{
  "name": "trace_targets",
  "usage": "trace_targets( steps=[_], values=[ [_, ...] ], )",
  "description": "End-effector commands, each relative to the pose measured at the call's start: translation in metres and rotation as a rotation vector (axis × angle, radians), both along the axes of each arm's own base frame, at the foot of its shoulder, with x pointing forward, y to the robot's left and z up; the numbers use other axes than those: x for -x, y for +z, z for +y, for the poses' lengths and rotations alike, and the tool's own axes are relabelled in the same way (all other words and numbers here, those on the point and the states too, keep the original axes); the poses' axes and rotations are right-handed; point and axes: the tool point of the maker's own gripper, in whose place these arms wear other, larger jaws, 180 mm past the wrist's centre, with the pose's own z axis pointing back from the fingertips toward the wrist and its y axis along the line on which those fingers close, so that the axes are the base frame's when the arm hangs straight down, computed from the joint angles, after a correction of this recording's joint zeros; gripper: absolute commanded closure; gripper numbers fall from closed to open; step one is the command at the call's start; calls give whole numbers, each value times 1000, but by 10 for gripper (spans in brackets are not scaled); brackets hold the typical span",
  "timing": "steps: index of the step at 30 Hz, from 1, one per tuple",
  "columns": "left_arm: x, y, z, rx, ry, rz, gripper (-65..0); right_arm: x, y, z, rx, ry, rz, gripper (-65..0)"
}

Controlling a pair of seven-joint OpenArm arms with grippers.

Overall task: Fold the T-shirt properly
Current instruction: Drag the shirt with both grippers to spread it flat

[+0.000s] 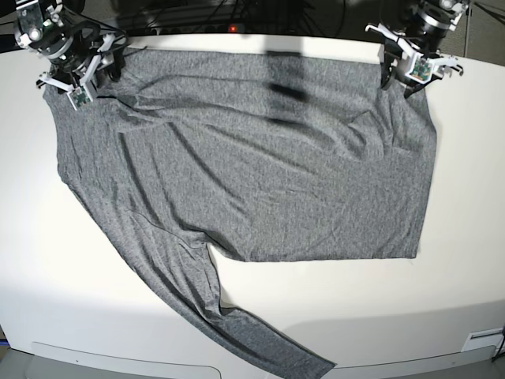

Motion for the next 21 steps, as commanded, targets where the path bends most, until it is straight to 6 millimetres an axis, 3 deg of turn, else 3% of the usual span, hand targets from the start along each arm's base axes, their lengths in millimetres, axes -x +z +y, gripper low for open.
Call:
trace_targets(
  steps=[1,10,14,21],
  values=[
    [163,-66,63,-392,-25,832,-249,37,-13,-20,114,9,159,-289],
    [176,-63,71,-443,-24,842,-249,38,-13,-23,127,-3,169,-289],
    [167,-60,82,-516,-18,801,-249,34,-10,-23,131,-12,153,-289],
    [135,-51,78,-539,-6,664,-249,21,-2,-18,131,-24,97,-289]
  ],
)
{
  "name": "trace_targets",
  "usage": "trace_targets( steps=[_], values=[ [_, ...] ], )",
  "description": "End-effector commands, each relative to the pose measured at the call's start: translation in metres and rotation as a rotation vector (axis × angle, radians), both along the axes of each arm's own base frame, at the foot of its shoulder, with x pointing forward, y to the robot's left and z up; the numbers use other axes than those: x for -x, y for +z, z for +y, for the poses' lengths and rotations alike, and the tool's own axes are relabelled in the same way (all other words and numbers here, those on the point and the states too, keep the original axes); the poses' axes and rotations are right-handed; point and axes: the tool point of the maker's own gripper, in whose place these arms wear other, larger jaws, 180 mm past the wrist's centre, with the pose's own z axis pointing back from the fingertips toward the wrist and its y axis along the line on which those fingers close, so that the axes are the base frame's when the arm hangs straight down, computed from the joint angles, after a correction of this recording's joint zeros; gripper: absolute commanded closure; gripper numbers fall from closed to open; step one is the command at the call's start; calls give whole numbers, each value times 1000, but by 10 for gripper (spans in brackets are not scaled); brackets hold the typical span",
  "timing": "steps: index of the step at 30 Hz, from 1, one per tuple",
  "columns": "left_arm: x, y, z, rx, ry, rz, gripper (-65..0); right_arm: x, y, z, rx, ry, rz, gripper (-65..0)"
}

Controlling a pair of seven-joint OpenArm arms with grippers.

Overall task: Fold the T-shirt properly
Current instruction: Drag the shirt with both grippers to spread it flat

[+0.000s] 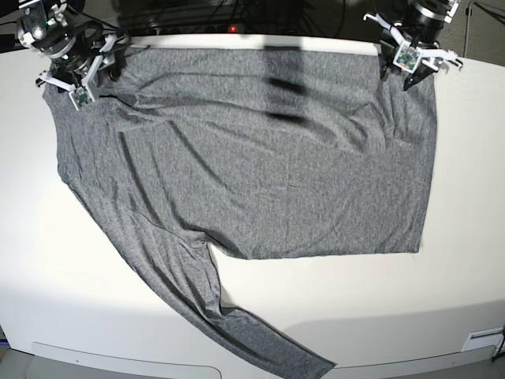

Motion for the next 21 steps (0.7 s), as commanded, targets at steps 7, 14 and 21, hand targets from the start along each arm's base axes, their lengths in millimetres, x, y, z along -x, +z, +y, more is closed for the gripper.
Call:
trace_targets(
  steps=[7,14,21],
  values=[
    [84,-33,86,-465,182,466,-249,12,1,-9,71,-31,49,-289],
    [70,-24,75,-431,192,422,-249,5,7,-4,65,-23,21,-289],
    [69,-24,69,-414,197,417,-249,6,7,-4,66,-21,25,-289]
  ],
)
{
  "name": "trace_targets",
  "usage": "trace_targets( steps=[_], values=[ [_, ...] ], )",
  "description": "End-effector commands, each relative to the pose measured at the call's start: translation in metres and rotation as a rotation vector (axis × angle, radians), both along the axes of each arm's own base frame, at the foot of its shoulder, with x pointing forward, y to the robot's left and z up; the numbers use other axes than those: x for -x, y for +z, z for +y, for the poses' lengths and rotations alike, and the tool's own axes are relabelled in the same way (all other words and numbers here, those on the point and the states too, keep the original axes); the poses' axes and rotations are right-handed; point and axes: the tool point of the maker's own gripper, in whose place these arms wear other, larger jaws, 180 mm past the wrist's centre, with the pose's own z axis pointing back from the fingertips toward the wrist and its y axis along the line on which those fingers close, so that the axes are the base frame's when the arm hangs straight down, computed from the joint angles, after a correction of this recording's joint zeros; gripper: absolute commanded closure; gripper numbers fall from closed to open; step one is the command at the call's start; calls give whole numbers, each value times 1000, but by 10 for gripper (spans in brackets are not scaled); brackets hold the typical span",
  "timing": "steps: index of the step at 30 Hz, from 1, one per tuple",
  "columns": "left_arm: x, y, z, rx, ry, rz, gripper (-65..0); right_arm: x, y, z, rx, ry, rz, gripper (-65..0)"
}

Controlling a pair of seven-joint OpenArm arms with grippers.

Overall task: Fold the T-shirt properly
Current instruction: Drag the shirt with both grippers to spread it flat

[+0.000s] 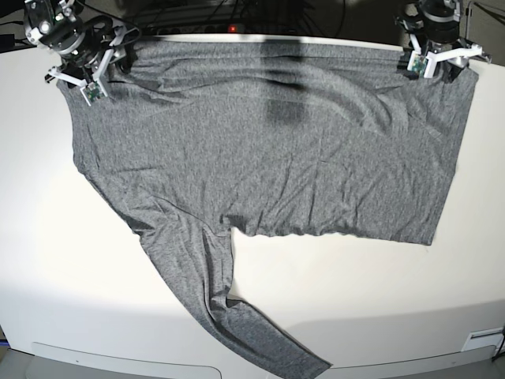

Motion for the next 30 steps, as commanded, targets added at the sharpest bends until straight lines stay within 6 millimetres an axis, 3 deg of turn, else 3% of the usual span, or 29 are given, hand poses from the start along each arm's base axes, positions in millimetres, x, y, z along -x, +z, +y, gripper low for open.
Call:
trace_targets(
  steps=[1,7,14,19,30],
  values=[
    [53,-24,2,33,72,233,-249,9,-1,-16,76,1,49,-289],
    [48,-21,-1,41,68,218,-249,11,-1,-18,82,-1,62,-289],
    [9,12,-29,120,26,77,-249,5,0,-9,24,-27,46,-289],
    [-8,31,-41,155,9,11,-249,-2,2,-8,16,-30,30,-289],
    [-28,39,-43,161,1,-41,-249,-8,6,-2,-10,-27,9,-289]
  ],
)
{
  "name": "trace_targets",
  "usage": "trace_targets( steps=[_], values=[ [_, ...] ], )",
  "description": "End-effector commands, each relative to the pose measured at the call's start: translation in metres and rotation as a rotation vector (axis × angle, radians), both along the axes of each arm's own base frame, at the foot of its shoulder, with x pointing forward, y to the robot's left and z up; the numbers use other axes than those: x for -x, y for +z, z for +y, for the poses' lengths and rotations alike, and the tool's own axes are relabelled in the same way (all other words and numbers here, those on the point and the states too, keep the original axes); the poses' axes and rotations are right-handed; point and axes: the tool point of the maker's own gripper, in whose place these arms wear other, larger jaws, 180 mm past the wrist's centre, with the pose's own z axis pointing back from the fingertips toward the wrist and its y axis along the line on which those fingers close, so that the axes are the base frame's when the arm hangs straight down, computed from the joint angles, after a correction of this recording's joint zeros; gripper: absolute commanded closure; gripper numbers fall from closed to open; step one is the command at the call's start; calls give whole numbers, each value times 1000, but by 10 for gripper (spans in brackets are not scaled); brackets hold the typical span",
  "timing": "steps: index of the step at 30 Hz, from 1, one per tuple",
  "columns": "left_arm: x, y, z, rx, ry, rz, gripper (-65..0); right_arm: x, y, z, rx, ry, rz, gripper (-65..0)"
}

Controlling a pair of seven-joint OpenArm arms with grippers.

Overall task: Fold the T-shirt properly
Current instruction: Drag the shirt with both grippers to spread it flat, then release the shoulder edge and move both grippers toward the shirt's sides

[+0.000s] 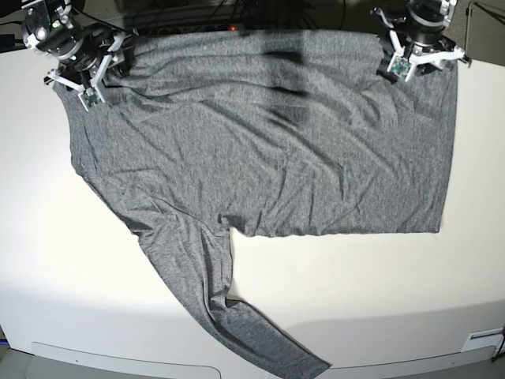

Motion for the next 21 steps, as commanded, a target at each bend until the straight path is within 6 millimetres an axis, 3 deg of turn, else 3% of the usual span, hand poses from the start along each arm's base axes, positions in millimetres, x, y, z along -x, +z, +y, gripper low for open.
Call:
trace_targets(
  steps=[1,8,14,21],
  values=[
    [-6,6,0,0,-3,-25,-249,0,3,-6,31,10,6,-289],
    [-23,12,1,-2,-2,-64,-249,-8,6,-4,23,19,-16,-289],
    [-23,15,1,-7,10,-53,-249,-24,20,7,9,45,-75,-289],
    [-38,44,-6,-20,-8,-128,-249,-39,44,26,-14,90,-150,-289]
  ],
)
